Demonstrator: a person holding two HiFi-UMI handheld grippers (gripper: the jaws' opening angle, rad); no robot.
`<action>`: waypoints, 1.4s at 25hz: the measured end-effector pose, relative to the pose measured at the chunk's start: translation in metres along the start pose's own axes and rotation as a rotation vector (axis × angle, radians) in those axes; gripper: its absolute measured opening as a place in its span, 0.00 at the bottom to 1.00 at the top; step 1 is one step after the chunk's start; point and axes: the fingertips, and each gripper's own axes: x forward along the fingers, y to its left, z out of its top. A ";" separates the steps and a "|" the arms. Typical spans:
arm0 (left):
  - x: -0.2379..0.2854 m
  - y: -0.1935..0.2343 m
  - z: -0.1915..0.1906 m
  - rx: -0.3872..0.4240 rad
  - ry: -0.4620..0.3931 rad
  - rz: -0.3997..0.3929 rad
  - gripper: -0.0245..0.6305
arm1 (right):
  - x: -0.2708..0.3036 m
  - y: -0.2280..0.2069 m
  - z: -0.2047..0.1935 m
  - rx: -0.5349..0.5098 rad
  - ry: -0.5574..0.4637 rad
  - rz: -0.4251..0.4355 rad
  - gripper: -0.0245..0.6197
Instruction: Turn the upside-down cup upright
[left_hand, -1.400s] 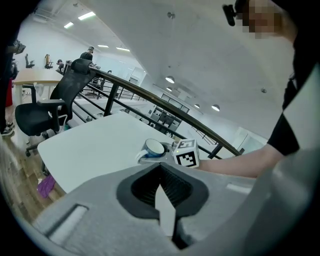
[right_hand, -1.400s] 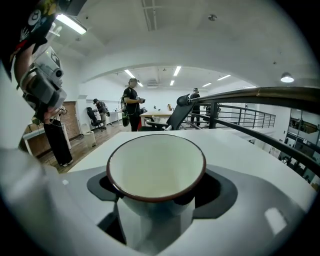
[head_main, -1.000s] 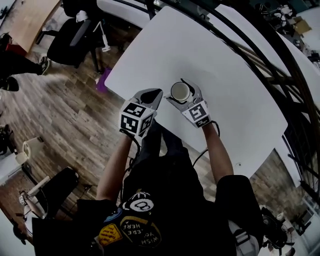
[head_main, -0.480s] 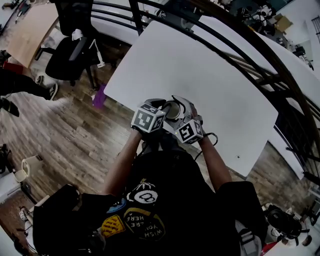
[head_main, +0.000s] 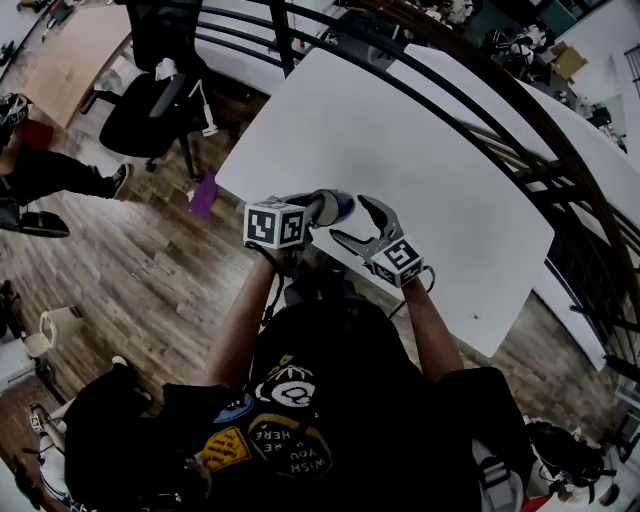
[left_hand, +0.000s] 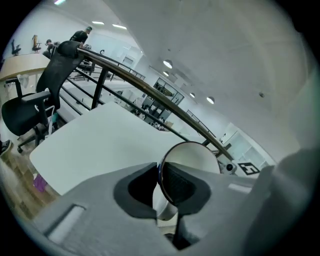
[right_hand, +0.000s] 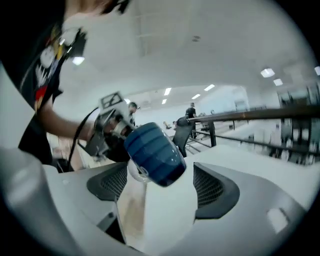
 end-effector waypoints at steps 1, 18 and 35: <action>-0.005 0.003 0.006 0.004 -0.032 -0.001 0.10 | -0.004 -0.005 0.000 0.171 -0.037 0.025 0.66; -0.004 -0.022 0.023 0.342 -0.197 0.059 0.10 | 0.003 -0.040 0.015 1.634 -0.556 0.460 0.81; 0.007 -0.038 -0.007 0.821 -0.146 0.168 0.11 | 0.019 -0.056 -0.012 1.612 -0.334 0.255 0.70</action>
